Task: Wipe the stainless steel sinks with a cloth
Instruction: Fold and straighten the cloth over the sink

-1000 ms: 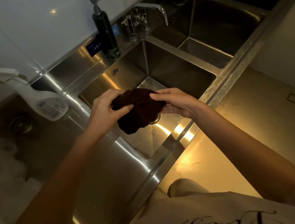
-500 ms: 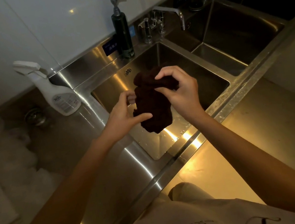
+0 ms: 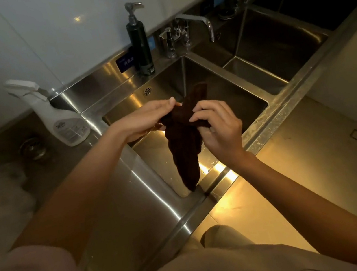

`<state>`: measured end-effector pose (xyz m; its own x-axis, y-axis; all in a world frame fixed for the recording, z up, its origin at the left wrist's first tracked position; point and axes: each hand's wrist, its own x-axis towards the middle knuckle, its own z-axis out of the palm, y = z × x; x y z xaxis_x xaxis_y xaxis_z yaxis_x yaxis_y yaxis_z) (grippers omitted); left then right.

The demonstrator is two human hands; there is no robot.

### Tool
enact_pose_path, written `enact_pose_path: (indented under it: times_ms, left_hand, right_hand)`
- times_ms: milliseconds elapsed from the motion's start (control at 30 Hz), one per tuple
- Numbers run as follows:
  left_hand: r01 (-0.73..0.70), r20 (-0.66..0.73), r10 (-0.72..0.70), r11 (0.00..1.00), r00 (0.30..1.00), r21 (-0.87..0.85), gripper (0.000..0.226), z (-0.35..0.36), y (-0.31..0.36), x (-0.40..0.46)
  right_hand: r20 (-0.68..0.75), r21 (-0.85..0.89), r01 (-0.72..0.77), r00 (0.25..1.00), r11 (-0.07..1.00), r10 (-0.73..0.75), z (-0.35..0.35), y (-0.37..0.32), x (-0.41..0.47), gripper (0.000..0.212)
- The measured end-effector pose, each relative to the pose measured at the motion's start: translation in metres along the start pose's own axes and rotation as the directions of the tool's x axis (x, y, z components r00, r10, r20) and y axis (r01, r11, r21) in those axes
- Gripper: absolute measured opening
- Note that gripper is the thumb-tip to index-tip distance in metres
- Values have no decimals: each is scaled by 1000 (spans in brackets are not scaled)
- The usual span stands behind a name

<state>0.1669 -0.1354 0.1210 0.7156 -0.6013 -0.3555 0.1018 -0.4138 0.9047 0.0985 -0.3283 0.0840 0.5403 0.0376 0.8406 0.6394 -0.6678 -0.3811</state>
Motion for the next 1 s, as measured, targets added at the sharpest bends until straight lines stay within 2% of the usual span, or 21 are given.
enact_pose_path:
  times_ms: [100,200,267,367,433,500,567,600,667,733,767,800,900,967,1000]
  left_hand:
    - [-7,66,14,995,998,-100,57,-8,-8,1]
    - [-21,167,55,979,984,-201,55,-19,-8,-1]
    - [-55,178,95,974,979,-221,58,-23,-5,-3]
    - [-149,83,163,977,983,-152,54,-20,1,-7]
    - [-220,-15,219,970,976,-108,51,-15,6,-10]
    - [-287,-104,281,957,954,-47,52,-9,9,-13]
    - [-319,-197,323,946,926,54,55,-3,10,-16]
    - [-327,-233,341,940,911,99,57,0,10,-17]
    - [-340,-273,371,927,888,156,61,5,8,-20]
    - [-338,-297,384,920,874,196,64,8,5,-23]
    - [-329,-308,385,919,870,217,64,9,3,-24]
    - [-318,-320,383,918,867,236,64,9,0,-26]
    - [-291,-358,366,924,859,247,66,11,-9,-29]
    - [-287,-389,351,933,852,215,70,11,-13,-32]
    - [-288,-400,344,938,849,195,72,12,-16,-33]
  right_hand:
    - [-3,-13,-2,1000,1000,2,-2,0,-6,10]
    - [-7,-27,36,999,999,-36,0,-2,-19,18]
    - [-24,-39,63,998,997,-64,2,-4,-28,18]
    - [-43,-18,33,998,999,-34,5,-6,-36,12]
    - [-17,28,-73,997,997,74,6,-6,-38,23]
    - [58,112,-253,967,961,247,6,-7,-36,41]
    - [191,246,-497,867,832,461,5,-6,-30,63]
    - [292,327,-639,769,696,569,3,-7,-25,79]
    - [493,424,-845,517,326,700,-1,-3,-14,101]
    - [658,435,-900,308,-14,687,-3,8,-2,101]
    - [741,404,-904,231,-143,630,-3,15,4,93]
    - [808,344,-914,171,-216,563,-4,20,12,81]
    - [904,143,-944,2,-298,427,-1,31,30,49]
    - [908,62,-959,-60,-275,414,3,34,37,37]
    - [902,47,-973,-56,-225,428,5,35,41,32]
